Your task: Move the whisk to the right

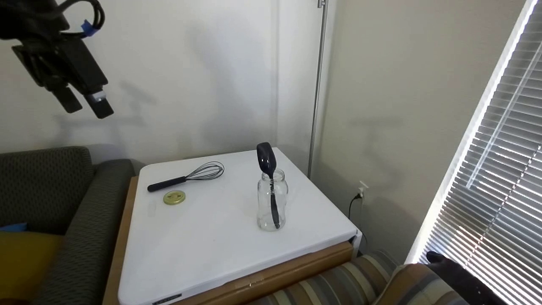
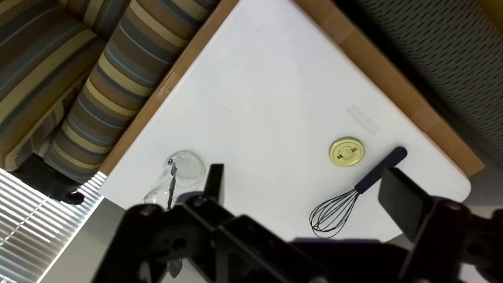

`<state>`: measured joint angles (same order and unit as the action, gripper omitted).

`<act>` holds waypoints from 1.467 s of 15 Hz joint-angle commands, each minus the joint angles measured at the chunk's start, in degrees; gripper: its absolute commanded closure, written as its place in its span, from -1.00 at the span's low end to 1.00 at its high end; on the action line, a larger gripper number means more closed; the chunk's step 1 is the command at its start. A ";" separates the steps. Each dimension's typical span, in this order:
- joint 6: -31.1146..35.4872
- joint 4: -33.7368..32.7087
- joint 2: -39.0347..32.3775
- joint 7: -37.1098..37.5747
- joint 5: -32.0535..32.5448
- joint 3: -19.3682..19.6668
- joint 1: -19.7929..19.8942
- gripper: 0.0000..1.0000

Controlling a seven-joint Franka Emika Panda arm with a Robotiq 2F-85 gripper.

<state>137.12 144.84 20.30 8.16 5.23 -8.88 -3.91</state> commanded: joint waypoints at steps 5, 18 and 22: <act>-1.69 -3.27 -3.78 5.51 0.19 -0.64 0.79 -1.00; -4.66 -25.54 -29.63 27.55 -7.81 1.42 -3.30 -1.00; -4.45 -30.00 -34.08 29.64 -7.99 1.88 -4.47 -1.00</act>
<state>132.78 114.90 -13.84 38.19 -2.22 -8.61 -6.86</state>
